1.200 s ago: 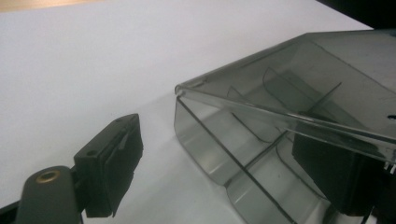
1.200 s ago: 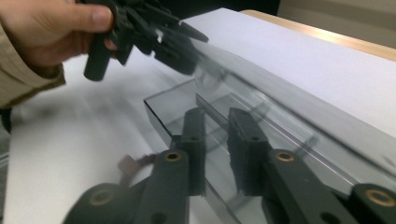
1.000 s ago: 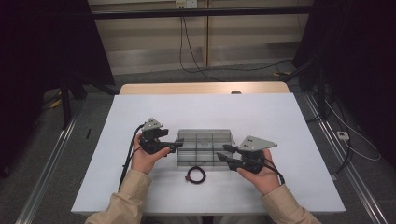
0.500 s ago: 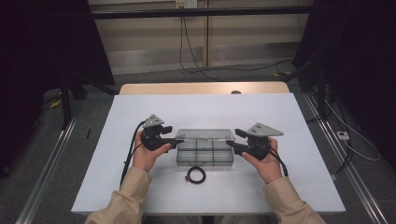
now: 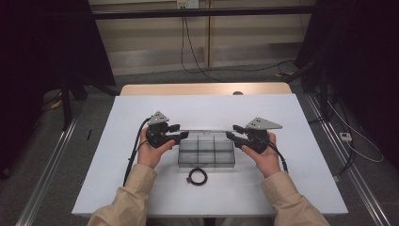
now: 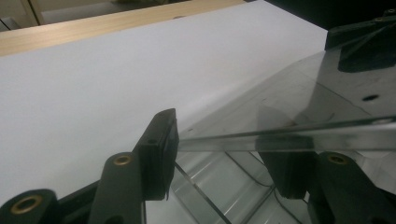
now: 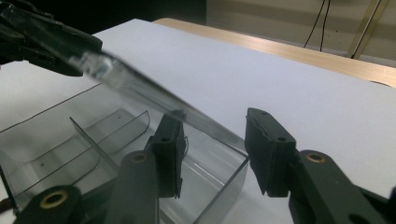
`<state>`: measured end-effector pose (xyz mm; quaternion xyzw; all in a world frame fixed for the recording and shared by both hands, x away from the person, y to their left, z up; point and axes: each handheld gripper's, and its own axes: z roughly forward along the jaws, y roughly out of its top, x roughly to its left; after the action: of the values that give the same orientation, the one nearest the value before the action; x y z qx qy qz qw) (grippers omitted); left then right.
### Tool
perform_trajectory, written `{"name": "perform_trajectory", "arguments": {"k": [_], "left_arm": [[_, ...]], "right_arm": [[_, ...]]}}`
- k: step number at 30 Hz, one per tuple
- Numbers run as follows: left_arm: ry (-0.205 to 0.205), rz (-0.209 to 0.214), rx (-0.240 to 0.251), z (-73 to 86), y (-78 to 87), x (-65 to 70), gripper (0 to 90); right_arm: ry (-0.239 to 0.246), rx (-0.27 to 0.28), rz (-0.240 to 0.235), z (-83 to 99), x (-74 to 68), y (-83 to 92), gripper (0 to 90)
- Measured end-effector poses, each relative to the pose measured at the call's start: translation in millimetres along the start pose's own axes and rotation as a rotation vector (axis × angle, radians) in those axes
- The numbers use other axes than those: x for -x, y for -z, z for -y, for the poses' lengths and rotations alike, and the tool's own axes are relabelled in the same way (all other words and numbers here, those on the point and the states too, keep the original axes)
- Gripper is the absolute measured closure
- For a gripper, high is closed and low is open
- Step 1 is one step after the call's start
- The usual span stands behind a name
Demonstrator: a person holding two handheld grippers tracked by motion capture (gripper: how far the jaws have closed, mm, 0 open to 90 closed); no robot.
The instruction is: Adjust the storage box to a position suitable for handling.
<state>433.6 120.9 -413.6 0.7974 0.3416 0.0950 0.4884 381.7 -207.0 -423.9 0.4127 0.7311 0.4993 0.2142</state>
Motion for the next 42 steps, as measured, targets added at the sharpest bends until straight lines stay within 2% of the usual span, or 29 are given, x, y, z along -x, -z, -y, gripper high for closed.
{"name": "perform_trajectory", "arguments": {"k": [9,22,30,42], "left_arm": [[-0.014,-0.006,0.003,-7.7,-3.5,-2.6,56.0],[-0.001,-0.012,0.010,-13.3,-8.8,-7.5,60.7],[0.009,-0.015,0.013,-15.2,-10.9,-8.9,62.3],[0.045,-0.031,0.030,-16.8,-16.8,-13.4,64.6]], "right_arm": [[0.004,0.004,-0.003,-5.5,4.2,-8.2,60.4],[-0.004,-0.003,0.001,-9.8,8.6,-18.7,61.7],[-0.022,0.002,0.005,-10.2,11.3,-24.9,62.5],[-0.017,-0.017,0.022,-15.4,13.4,-32.2,61.9]]}}
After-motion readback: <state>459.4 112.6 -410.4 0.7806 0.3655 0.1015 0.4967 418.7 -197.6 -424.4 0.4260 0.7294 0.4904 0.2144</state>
